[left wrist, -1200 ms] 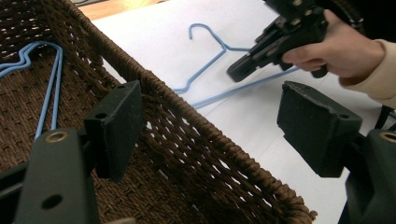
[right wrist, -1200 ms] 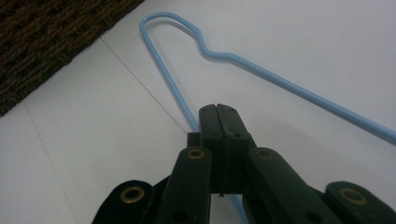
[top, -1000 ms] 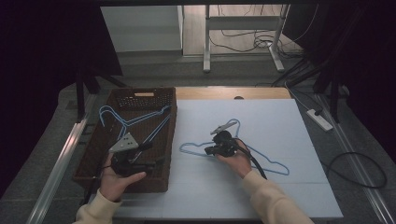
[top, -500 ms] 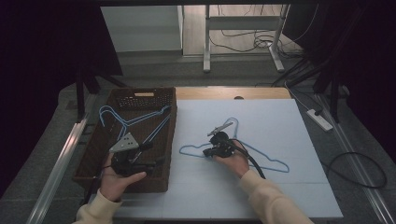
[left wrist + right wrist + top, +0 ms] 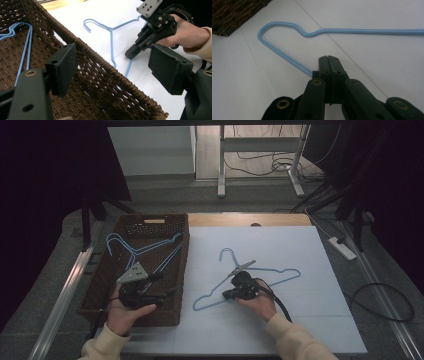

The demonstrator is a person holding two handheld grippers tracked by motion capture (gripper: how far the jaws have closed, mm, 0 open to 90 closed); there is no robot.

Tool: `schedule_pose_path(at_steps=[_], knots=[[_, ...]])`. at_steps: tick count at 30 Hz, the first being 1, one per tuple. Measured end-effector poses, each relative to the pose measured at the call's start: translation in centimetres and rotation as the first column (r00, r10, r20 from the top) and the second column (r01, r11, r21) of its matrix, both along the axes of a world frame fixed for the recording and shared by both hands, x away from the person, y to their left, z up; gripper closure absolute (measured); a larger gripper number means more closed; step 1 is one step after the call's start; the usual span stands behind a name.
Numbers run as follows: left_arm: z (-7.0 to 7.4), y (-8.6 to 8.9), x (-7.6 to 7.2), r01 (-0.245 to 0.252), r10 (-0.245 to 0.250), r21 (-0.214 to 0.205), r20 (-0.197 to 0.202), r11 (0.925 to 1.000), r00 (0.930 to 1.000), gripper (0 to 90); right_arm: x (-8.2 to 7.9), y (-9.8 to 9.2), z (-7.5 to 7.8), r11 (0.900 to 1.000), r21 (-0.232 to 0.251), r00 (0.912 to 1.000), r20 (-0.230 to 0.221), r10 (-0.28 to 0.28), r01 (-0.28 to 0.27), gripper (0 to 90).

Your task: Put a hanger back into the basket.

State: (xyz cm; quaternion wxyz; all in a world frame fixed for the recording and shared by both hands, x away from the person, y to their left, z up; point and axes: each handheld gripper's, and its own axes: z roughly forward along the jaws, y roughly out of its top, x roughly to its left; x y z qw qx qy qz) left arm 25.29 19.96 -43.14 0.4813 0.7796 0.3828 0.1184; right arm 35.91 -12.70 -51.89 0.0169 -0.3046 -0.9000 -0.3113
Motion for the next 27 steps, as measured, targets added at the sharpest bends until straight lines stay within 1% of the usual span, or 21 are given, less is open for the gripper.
schedule_pose_path(at_steps=[5, 16, 27], knots=[[0.1, 0.1, 0.0, -0.003, 0.003, 0.000, 0.001, 1.0000, 1.0000, 23.8, -0.3, -0.5, 0.1, 1.0000, -0.009, 0.9999, -0.014, 0.003, -0.003, 90.0], [0.1, 0.2, -0.1, -0.004, 0.004, -0.003, 0.004, 1.0000, 1.0000, 23.8, -1.6, -1.9, 0.3, 0.9996, -0.023, 0.9996, -0.025, 0.014, -0.015, 90.0], [0.1, 0.1, -0.1, -0.004, 0.004, -0.001, 0.004, 1.0000, 1.0000, 23.9, -2.1, -2.2, 0.4, 0.9990, -0.035, 0.9991, -0.032, 0.028, -0.029, 90.0]])
